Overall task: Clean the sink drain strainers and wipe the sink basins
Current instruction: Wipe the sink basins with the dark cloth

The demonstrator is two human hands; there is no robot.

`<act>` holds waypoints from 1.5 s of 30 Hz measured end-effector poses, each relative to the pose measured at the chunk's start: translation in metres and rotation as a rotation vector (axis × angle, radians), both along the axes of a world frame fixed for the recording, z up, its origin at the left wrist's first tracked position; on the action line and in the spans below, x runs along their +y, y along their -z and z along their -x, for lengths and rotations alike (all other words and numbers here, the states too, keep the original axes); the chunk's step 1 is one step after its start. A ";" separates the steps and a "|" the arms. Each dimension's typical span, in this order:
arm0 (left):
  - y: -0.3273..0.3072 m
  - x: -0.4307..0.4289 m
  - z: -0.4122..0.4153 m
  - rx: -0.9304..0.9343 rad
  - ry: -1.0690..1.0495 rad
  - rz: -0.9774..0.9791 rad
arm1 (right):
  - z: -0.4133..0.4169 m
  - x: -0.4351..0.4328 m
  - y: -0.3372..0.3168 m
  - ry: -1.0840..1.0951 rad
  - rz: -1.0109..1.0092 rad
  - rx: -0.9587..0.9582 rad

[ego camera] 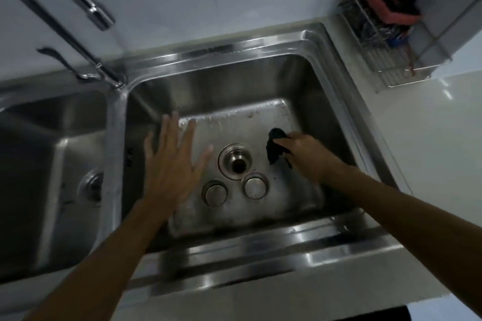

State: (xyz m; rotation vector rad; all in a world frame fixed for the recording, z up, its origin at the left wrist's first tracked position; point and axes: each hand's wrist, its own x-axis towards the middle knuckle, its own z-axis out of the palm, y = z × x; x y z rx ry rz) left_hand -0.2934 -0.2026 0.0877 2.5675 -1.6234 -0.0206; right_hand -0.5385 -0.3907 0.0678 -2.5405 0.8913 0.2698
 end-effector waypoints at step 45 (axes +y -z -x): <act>0.022 0.026 -0.123 -0.013 -0.147 0.243 | -0.181 0.186 0.070 -0.730 -0.148 0.444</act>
